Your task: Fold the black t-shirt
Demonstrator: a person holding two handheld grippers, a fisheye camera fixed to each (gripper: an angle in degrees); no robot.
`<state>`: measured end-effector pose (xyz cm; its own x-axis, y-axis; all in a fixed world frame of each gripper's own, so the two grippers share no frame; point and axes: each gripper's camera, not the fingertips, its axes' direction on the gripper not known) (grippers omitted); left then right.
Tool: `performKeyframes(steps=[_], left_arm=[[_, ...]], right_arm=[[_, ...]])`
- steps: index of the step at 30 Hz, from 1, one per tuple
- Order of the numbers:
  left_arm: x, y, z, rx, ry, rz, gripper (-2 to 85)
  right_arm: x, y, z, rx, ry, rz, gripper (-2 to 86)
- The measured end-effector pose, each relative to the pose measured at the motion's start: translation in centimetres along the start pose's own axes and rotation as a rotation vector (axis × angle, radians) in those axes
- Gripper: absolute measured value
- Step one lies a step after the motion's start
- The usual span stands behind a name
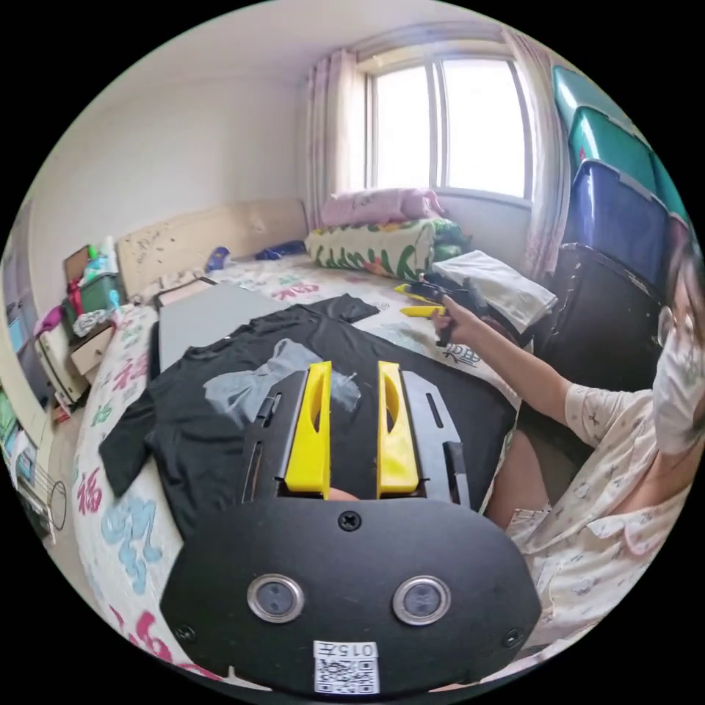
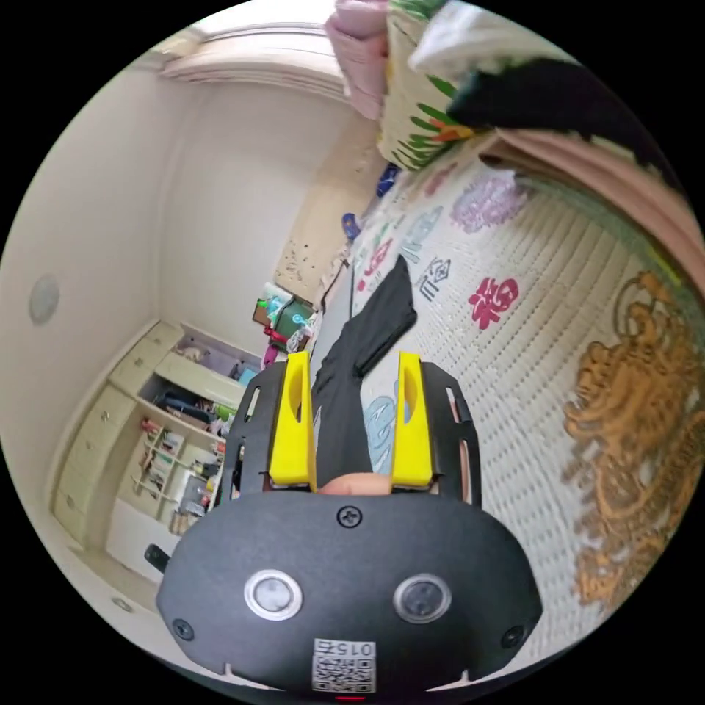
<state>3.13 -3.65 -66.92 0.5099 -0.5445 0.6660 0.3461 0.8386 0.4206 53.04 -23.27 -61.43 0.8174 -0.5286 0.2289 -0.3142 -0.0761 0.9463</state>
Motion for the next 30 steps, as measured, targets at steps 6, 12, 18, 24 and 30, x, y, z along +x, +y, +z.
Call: performKeyframes(steps=[6, 12, 18, 24, 30], left_arm=[[0.0, -12.4, 14.5, -0.159, -0.046, 0.019, 10.0], [-1.9, -21.1, 30.5, -0.223, -0.035, -0.112, 10.4], [0.3, -31.0, 46.0, -0.197, -0.013, -0.256, 9.8], [4.4, -38.0, 59.2, -0.303, -0.117, -0.238, 11.1], [3.9, -39.0, 64.5, -0.411, -0.178, -0.290, 5.9]], right_arm=[[1.8, -8.3, 5.9, 0.068, 0.072, 0.036, 9.9], [0.1, -11.7, 8.3, 0.029, 0.128, -0.002, 4.3], [0.4, -13.0, 8.8, 0.024, 0.037, 0.039, 0.9], [-0.7, -12.4, 9.9, 0.029, 0.043, 0.039, 0.4], [-1.9, -10.1, 11.7, 0.029, 0.072, 0.019, 0.4]])
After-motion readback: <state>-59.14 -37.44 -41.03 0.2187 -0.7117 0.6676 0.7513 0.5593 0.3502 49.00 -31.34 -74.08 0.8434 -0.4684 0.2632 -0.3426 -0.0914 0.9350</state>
